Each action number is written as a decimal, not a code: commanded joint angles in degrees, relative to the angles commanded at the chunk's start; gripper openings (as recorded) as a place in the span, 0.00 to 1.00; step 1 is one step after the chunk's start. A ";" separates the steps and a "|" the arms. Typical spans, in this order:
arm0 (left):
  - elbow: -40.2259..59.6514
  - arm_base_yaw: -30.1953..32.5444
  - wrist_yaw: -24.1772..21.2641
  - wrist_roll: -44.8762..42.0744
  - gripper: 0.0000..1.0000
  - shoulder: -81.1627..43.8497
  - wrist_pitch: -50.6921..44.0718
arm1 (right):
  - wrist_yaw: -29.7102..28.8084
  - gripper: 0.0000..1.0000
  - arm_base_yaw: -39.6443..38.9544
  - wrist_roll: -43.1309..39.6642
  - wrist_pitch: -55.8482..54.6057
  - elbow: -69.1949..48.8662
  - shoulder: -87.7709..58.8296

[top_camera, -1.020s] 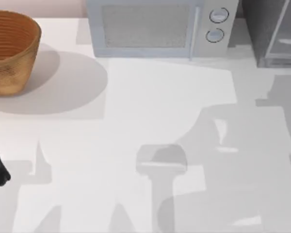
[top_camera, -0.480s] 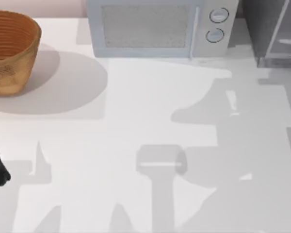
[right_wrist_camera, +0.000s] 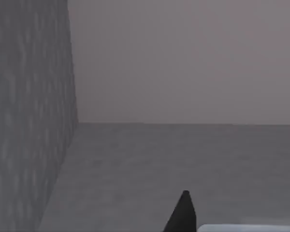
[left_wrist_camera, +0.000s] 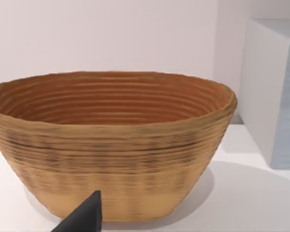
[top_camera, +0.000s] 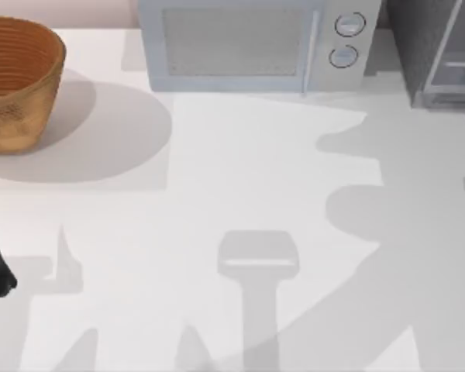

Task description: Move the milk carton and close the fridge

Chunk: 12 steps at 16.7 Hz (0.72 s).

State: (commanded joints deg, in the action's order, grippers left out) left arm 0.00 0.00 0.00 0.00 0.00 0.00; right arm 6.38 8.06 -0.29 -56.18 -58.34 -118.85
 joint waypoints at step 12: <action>0.00 0.00 0.00 0.00 1.00 0.00 0.00 | 3.49 0.00 3.07 0.18 3.55 -13.64 -10.76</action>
State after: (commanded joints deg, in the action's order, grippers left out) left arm 0.00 0.00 0.00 0.00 0.00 0.00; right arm 9.87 11.13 -0.10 -52.63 -71.98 -129.62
